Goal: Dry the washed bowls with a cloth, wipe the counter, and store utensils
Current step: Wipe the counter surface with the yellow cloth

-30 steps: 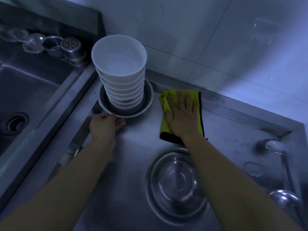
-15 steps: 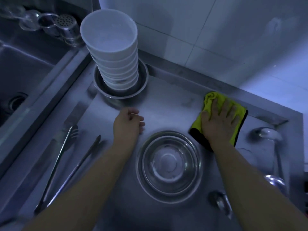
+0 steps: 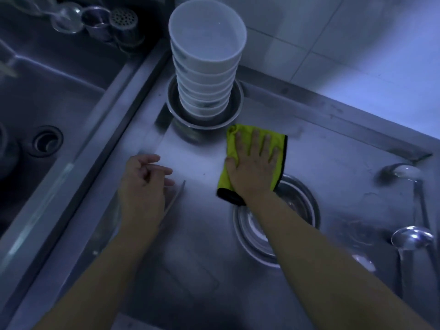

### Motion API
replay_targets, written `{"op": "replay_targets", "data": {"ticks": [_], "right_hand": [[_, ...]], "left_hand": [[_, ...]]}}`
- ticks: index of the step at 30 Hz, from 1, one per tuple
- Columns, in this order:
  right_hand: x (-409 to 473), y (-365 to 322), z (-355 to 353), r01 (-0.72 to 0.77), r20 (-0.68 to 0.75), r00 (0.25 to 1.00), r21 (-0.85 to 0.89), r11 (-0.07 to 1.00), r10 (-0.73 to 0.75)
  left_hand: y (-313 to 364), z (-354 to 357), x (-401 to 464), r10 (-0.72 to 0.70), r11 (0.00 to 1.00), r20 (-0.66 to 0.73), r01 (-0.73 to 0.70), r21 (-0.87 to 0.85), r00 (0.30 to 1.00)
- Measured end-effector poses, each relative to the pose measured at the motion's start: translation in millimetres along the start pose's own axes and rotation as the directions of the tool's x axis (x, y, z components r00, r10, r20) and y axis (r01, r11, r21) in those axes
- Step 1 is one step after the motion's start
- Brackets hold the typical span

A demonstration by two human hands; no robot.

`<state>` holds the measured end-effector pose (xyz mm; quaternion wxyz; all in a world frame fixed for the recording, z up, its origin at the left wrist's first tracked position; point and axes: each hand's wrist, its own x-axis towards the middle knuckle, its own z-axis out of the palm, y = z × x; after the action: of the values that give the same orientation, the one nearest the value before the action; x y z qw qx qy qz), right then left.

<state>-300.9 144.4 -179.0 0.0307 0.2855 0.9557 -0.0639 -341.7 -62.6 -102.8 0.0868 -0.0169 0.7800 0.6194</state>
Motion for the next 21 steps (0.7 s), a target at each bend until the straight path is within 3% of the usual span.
{"op": "replay_targets", "data": {"ticks": [9, 15, 16, 18, 21], "right_hand": [[-95, -56, 7, 0.154, 0.038, 0.987, -0.036, 0.987, -0.153], [-177, -81, 12, 0.146, 0.059, 0.988, -0.040, 0.989, -0.143], [-188, -87, 13, 0.144, 0.061, 0.988, -0.038, 0.989, -0.142], [-207, -97, 14, 0.154, 0.073, 0.986, -0.035, 0.987, -0.151], [-229, -104, 16, 0.197, 0.086, 0.977, -0.022, 0.980, -0.194]], "left_hand": [[0, -47, 13, -0.054, 0.997, 0.074, 0.058, -0.049, 0.996], [-4, -71, -9, -0.050, 0.998, 0.101, 0.047, 0.034, 0.994], [-6, -76, -13, -0.043, 0.997, 0.088, 0.037, 0.067, 0.995], [-13, -87, -22, 0.023, 0.955, 0.088, -0.048, 0.292, 0.996], [-25, -102, -36, 0.065, 0.764, 0.195, -0.175, 0.621, 0.979]]}}
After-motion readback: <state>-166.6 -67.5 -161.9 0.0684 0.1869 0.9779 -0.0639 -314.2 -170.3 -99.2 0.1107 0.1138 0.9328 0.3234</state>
